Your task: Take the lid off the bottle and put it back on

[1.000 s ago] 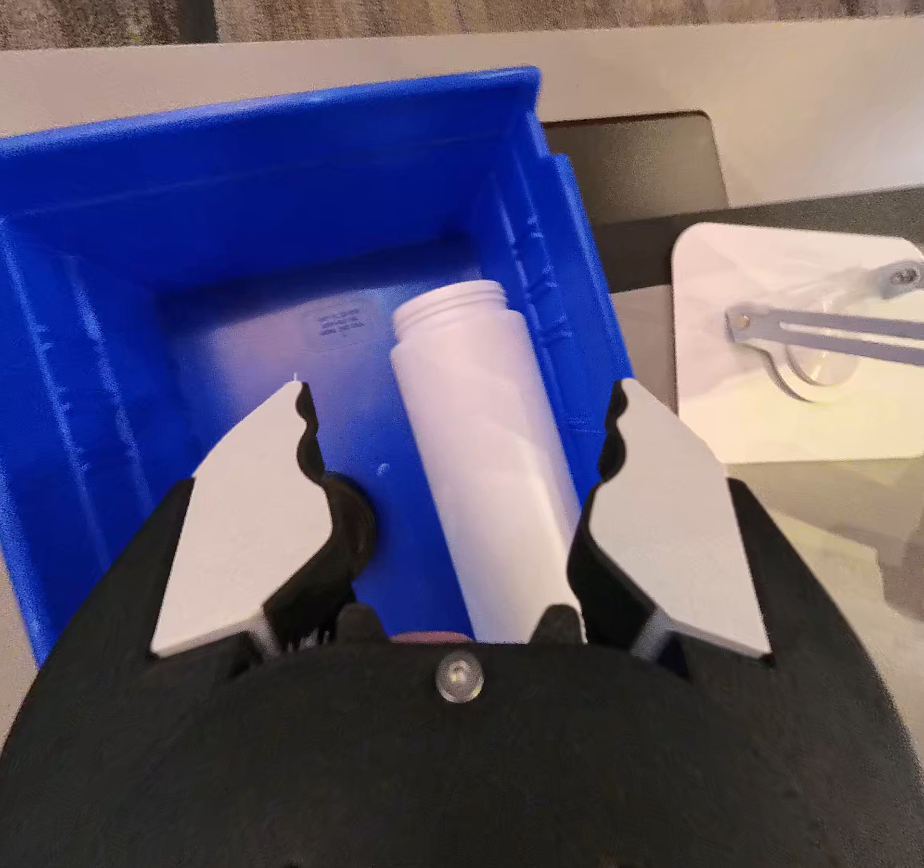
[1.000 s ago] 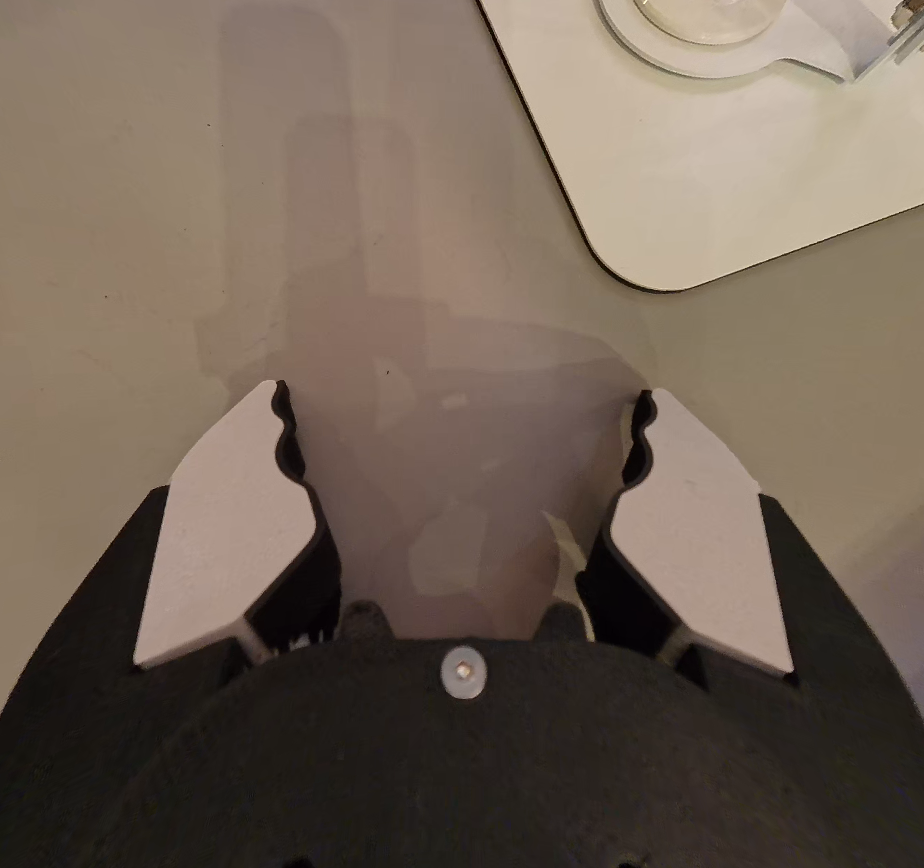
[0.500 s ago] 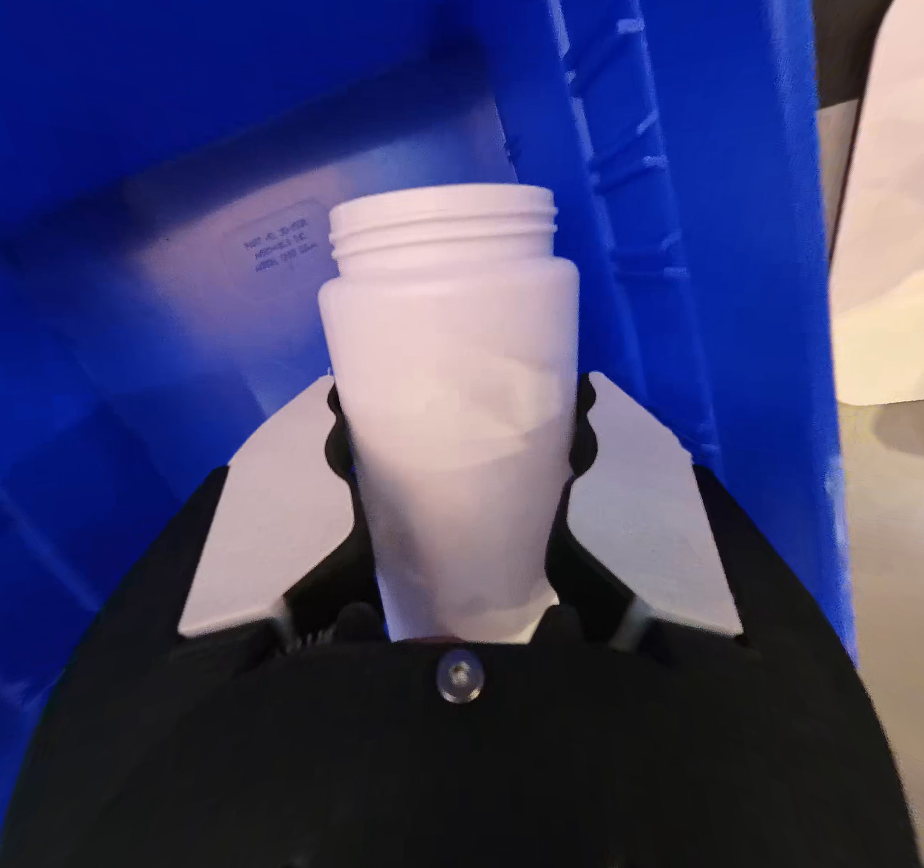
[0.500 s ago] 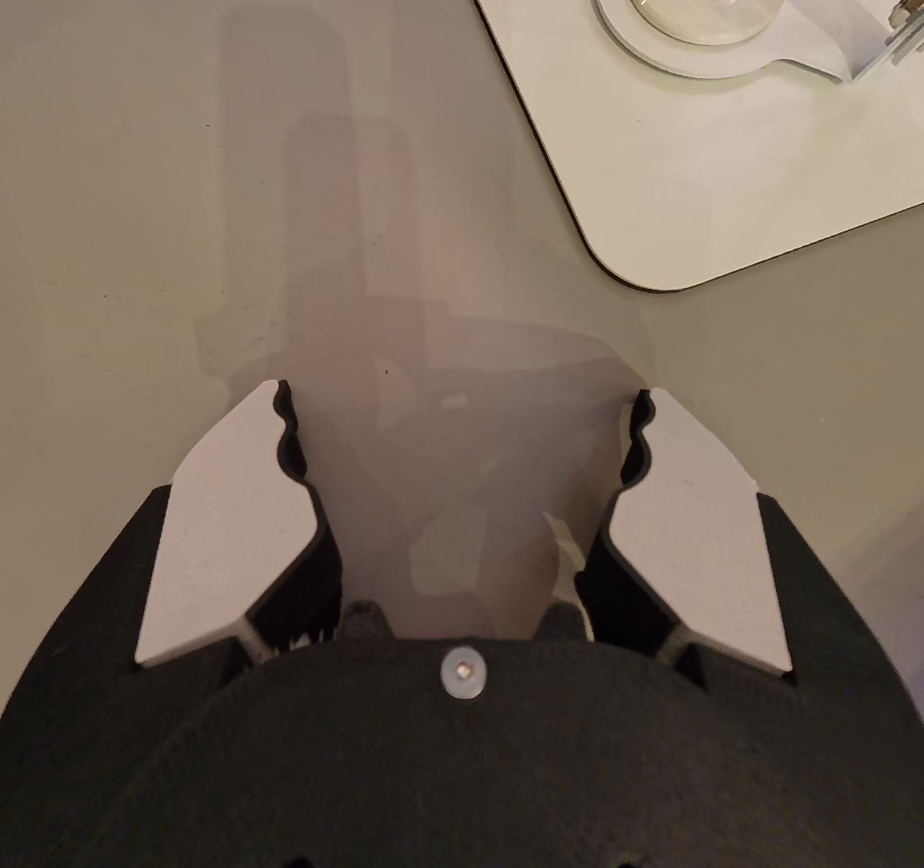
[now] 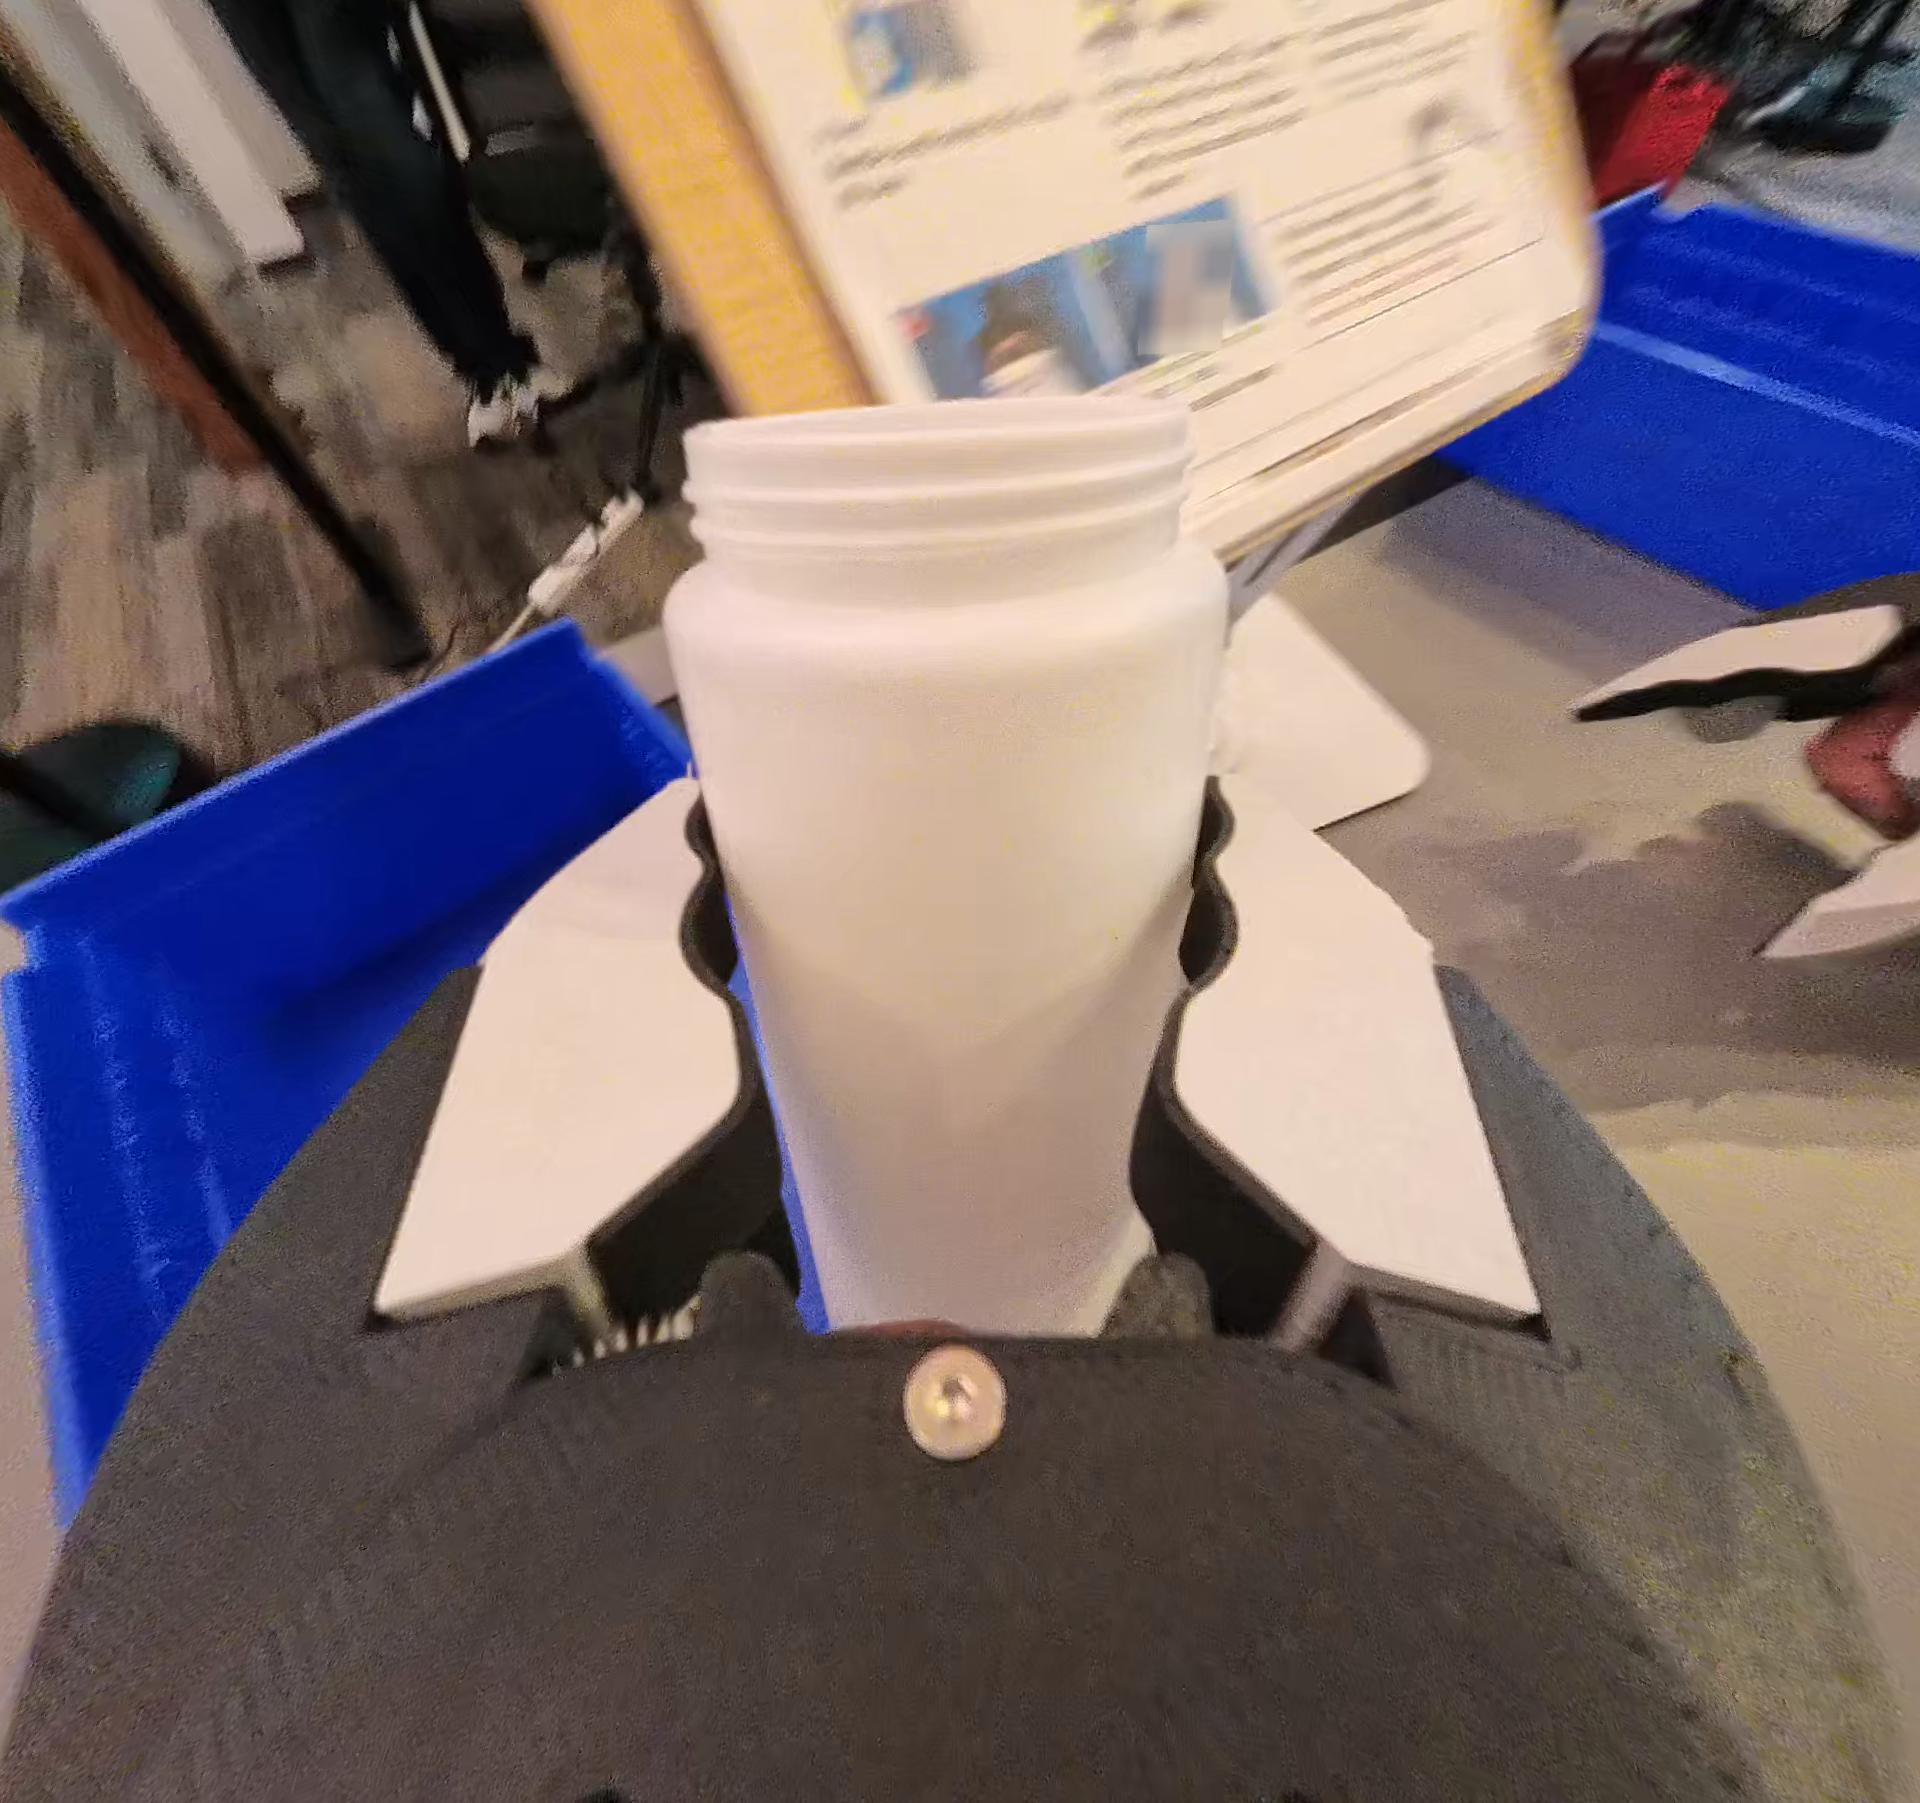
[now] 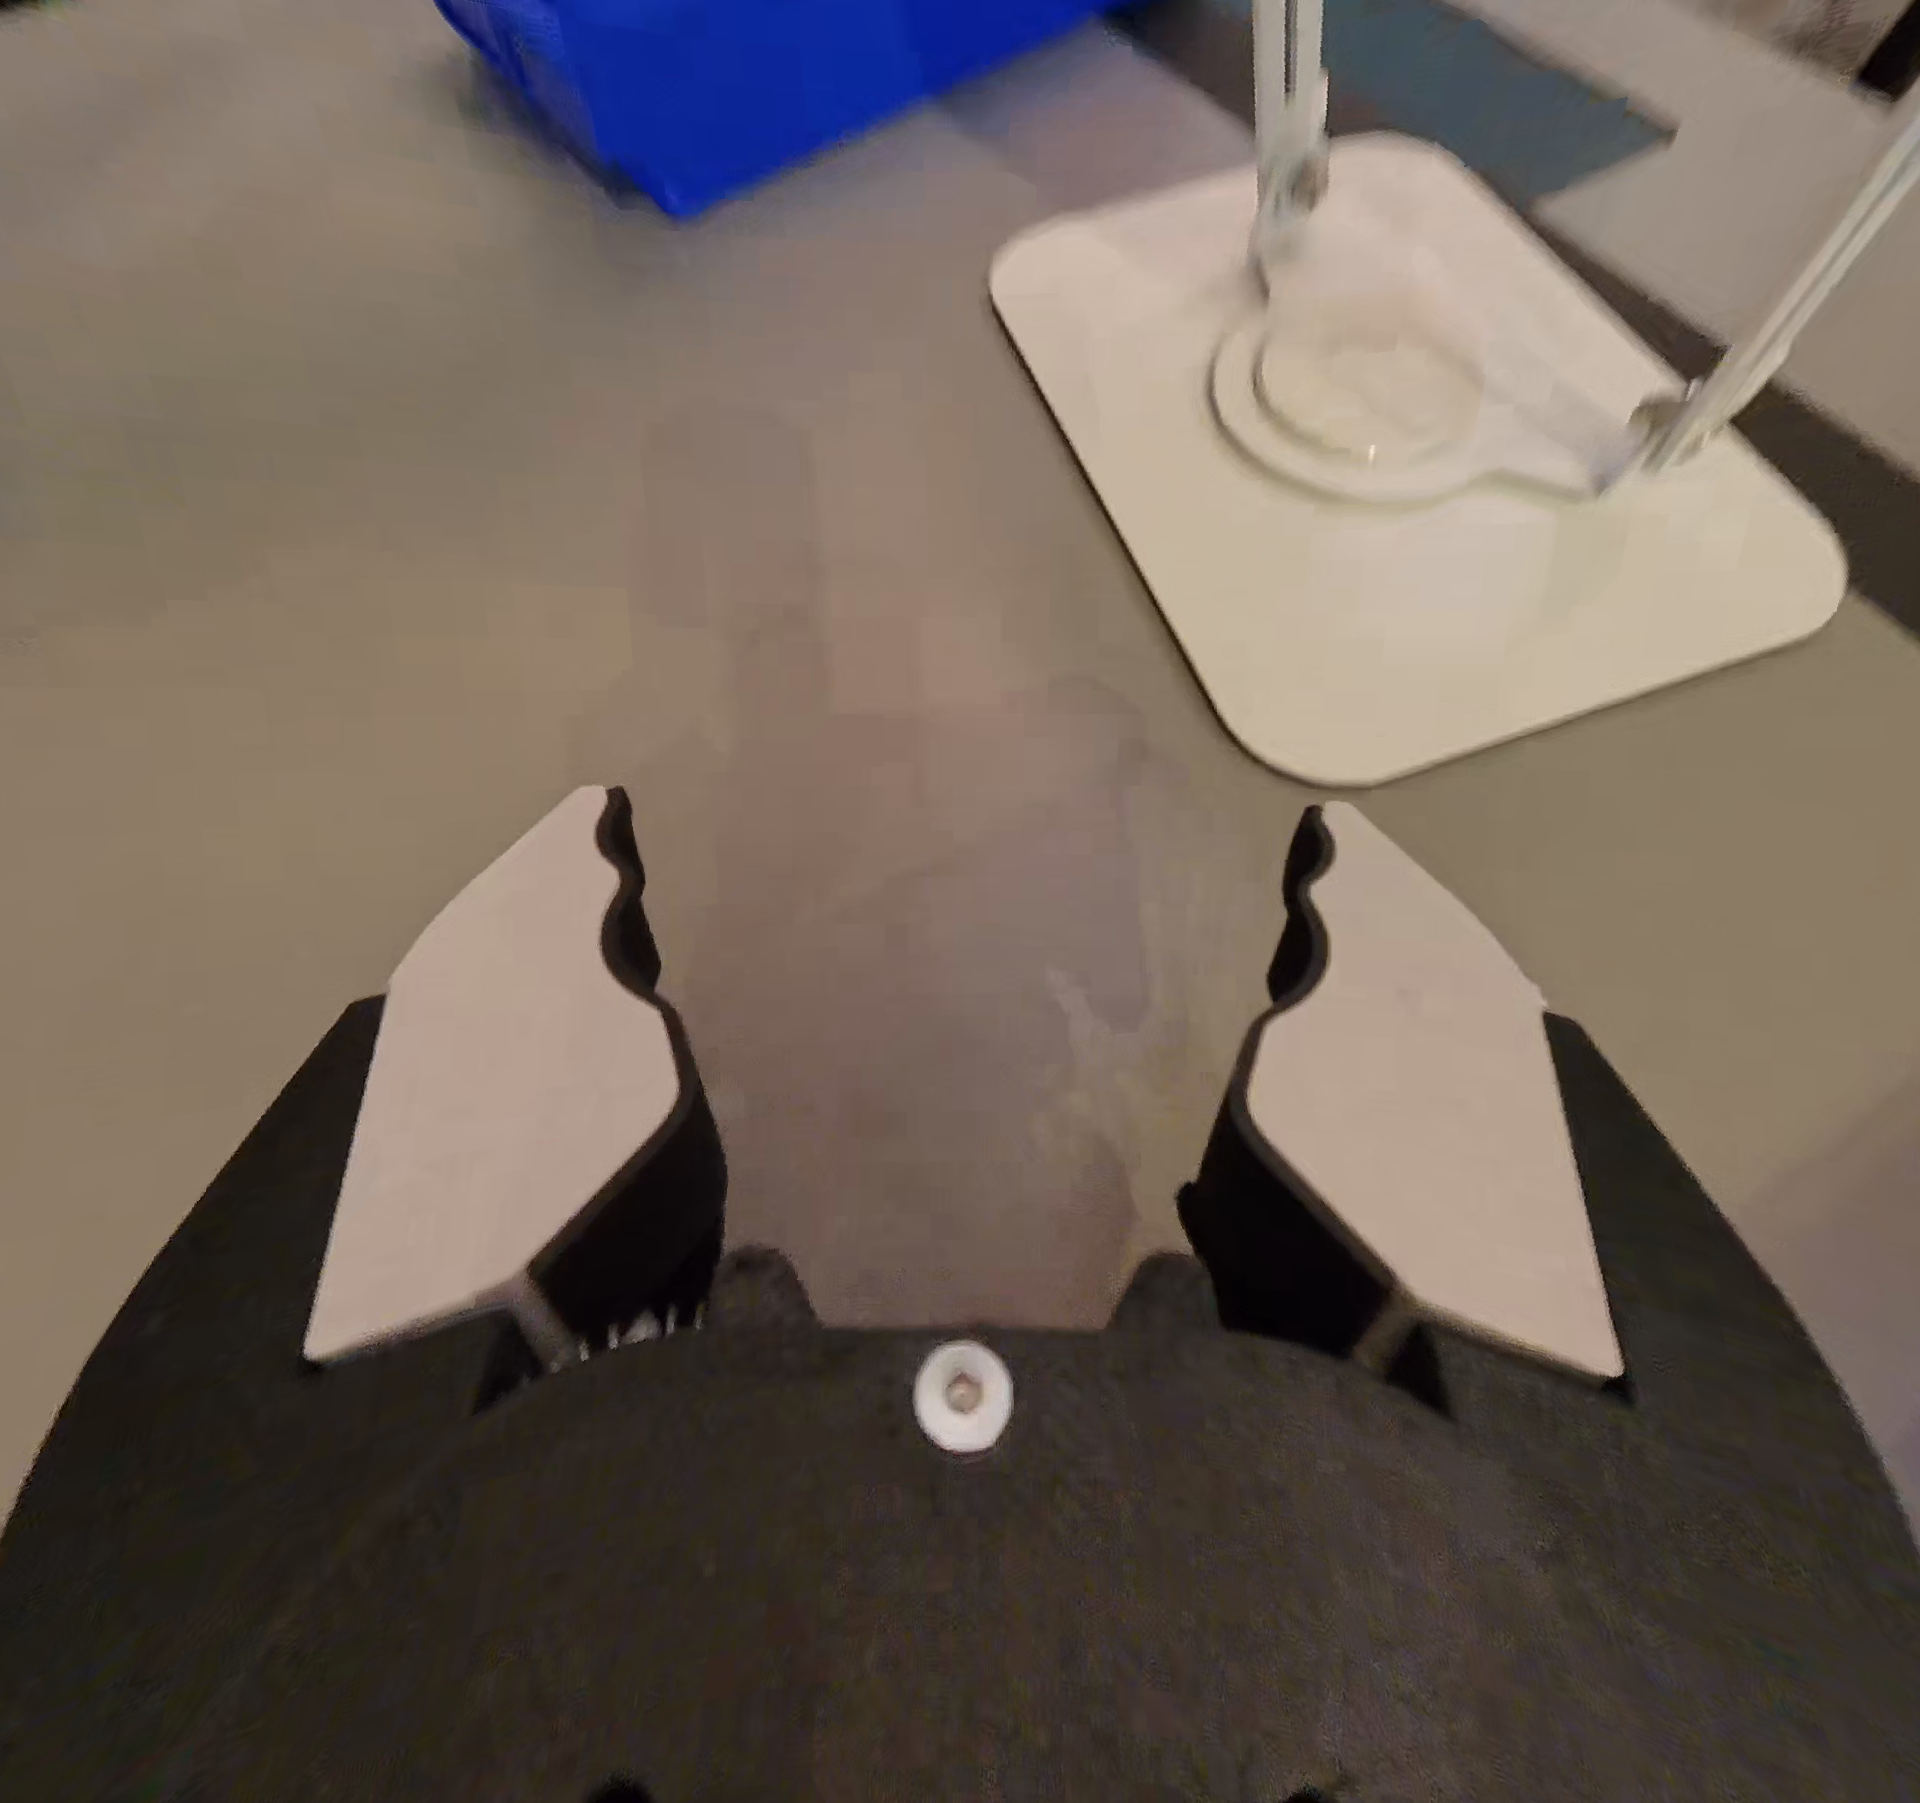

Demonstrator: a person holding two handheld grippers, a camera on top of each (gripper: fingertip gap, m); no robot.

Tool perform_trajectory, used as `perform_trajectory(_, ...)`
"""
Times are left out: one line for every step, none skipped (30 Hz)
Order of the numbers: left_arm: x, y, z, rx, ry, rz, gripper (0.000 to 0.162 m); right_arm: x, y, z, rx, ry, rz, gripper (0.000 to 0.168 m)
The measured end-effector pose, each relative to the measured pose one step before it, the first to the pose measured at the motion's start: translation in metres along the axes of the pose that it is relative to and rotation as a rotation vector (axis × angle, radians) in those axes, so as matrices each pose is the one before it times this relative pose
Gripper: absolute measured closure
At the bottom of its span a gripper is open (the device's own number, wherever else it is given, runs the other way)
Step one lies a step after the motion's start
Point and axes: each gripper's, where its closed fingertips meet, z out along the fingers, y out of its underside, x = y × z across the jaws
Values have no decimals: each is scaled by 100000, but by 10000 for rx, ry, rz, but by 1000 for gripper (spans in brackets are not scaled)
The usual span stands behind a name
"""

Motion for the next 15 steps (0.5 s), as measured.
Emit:
perform_trajectory(1866, -630, -435, 281, 185, 18, 77, -552, -864, -467, 327, -95, -113, 52)
perform_trajectory(1955, -668, -273, 348, 312, -54, 77, -649, -785, -346, 286, -140, -106, 52)
perform_trajectory(2272, -642, -24, 361, 472, 57, 77, -735, -713, -246, 265, -172, -139, 52)
perform_trajectory(2313, -526, 264, 311, 430, 223, 77, -852, -748, -179, 307, -233, -177, 51)
perform_trajectory(2380, -479, 490, 330, 465, 311, 77, -890, -756, -103, 332, -265, -133, 50)
perform_trajectory(2440, -414, 774, 341, 562, 177, 77, -955, -702, -26, 288, -331, -66, 48)
perform_trajectory(2493, -163, 1048, 233, 678, 68, 77, -906, -646, 25, 245, -316, -38, 46)
perform_trajectory(2085, 40, 1220, 156, 523, 56, 77, -693, -532, 23, 220, -202, -62, 44)
perform_trajectory(1796, 166, 1317, 157, 466, 23, 77, -628, -386, 32, 176, -207, -66, 42)
perform_trajectory(1803, 435, 1364, 20, 638, -29, 77, -617, -291, 40, 147, -278, -49, 41)
perform_trajectory(1407, 443, 1246, 9, 522, -34, 77, -486, -220, 39, 133, -251, -17, 41)
perform_trajectory(1082, 102, 1088, 277, 383, -89, 77, -349, -164, 41, 123, -197, 30, 40)
perform_trajectory(1294, 125, 1021, 258, 631, -194, 77, -274, -94, 24, 99, -165, 42, 41)
perform_trajectory(985, 330, 925, 70, 508, -171, 77, -222, -27, 5, 67, -168, 29, 45)
perform_trajectory(405, 302, 722, 64, 145, -35, 76, -199, 112, -60, -14, -177, -12, 52)
